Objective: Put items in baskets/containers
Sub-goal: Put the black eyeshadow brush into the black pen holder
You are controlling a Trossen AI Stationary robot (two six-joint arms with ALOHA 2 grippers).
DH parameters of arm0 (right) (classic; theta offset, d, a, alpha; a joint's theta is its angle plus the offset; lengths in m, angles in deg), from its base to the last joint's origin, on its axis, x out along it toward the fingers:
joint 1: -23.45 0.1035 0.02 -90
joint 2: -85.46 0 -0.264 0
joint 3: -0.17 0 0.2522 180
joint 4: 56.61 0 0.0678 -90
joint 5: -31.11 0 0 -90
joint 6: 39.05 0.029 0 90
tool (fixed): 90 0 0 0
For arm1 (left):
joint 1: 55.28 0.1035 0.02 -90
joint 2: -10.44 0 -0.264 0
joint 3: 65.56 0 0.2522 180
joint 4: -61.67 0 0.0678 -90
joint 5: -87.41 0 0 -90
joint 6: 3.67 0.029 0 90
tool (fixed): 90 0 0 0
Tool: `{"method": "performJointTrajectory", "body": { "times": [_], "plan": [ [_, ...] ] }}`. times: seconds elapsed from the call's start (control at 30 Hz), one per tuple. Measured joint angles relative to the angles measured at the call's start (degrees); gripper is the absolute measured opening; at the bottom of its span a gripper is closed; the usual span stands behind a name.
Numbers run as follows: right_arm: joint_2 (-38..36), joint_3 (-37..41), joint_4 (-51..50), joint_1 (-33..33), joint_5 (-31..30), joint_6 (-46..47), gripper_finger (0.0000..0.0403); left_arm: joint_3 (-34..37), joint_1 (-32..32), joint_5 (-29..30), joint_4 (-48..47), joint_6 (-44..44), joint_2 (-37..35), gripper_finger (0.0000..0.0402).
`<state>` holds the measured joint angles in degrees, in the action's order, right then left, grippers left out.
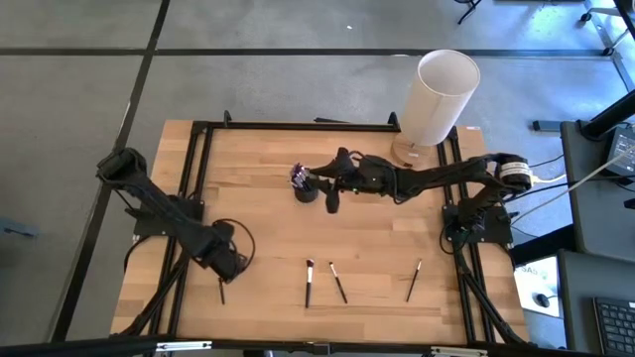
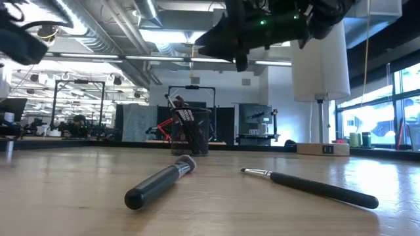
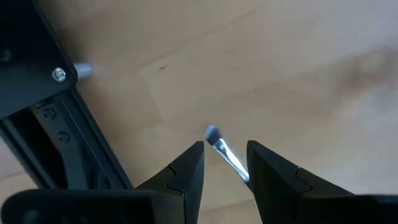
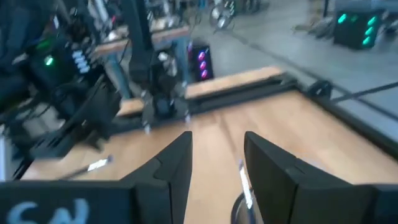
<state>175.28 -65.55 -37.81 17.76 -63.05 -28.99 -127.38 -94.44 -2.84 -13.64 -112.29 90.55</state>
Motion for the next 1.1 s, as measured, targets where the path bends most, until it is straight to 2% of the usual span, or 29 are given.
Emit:
{"method": "performJointTrajectory", "body": {
  "times": [0.13,0.63,0.8,1.0,1.1],
  "plan": [
    [-0.3,0.0,-4.9,0.1,2.3,0.0,0.0145,3.6,-2.9,0.4,3.7,-4.2,0.0,0.0116],
    [-0.6,0.0,-4.5,-0.4,2.3,0.2,0.0145,12.7,-6.7,-0.4,20.8,-9.8,0.0,0.0108],
    [-0.6,0.0,-5.1,-0.4,2.9,0.2,0.0145,13.3,-6.7,-0.9,21.7,-8.5,-0.2,0.0079],
    [-0.6,0.0,-5.5,-0.4,2.9,0.5,0.0145,13.3,-6.7,-0.9,22.4,-7.2,-0.2,0.0013],
    [-0.6,0.0,-5.5,-0.4,2.9,0.8,0.0145,13.3,-6.7,-0.5,22.4,-7.2,-0.1,0.0010]
  ]
}}
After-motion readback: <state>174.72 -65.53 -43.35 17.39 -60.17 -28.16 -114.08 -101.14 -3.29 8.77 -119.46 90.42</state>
